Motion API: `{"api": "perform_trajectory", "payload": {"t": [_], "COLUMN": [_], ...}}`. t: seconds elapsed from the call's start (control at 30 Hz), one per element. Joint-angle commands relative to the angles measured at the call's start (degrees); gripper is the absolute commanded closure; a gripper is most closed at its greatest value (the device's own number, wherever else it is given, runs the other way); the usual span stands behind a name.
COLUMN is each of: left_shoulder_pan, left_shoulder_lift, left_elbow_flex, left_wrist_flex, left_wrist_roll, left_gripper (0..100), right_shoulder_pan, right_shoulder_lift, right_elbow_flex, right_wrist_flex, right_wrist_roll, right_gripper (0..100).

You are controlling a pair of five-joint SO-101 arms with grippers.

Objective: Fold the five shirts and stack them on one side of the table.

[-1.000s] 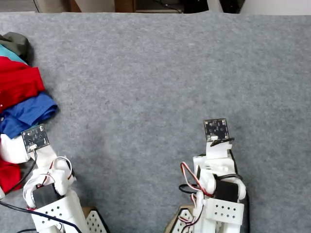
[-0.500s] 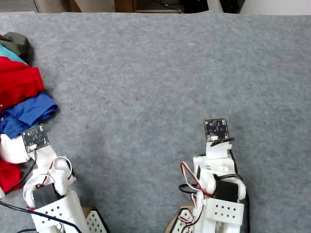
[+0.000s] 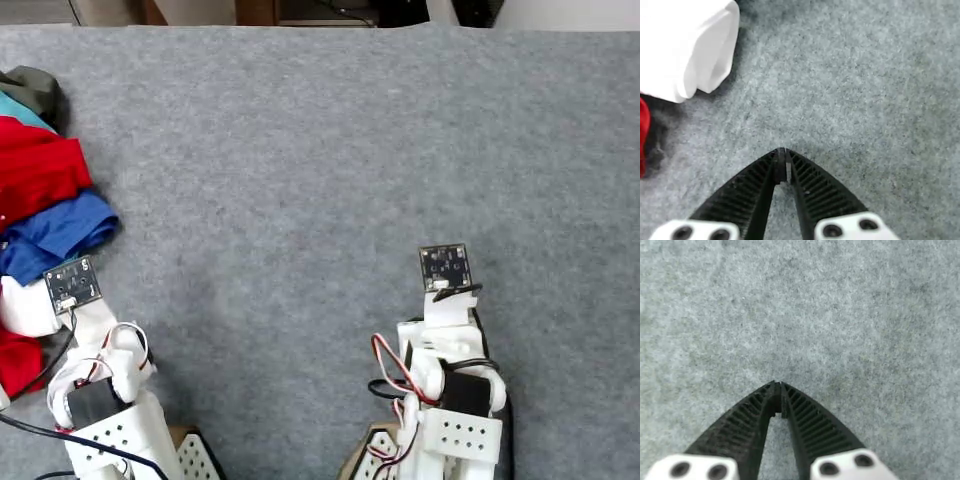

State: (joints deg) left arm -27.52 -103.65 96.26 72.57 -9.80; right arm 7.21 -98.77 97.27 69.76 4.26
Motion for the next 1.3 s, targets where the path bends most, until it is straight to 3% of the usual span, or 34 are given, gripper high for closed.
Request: {"api": "perform_trajectory", "payload": {"t": [0.0, 0.6, 1.0, 1.27], "left_shoulder_pan": [-0.6, -0.7, -3.3, -8.1], "left_shoulder_lift": [-0.4, -0.7, -0.3, 2.7], "left_elbow_flex": [0.7, -0.2, -23.6, -31.7], "left_wrist_flex": [0.2, -1.5, -15.0, -15.0], "left_wrist_roll": [0.4, 0.5, -4.0, -3.9], "left_gripper": [98, 98, 98, 98], "right_shoulder_pan": [0.6, 0.6, 0.6, 0.6], "right_shoulder_lift": [-0.4, -0.4, -0.4, -0.4], "right_elbow_flex": [0.0, 0.0, 0.0, 0.0], "right_wrist_flex": [0.2, 0.2, 0.2, 0.2], "right_wrist_roll": [0.4, 0.4, 0.4, 0.4], "right_gripper": [99.2, 99.2, 99.2, 99.2]}}
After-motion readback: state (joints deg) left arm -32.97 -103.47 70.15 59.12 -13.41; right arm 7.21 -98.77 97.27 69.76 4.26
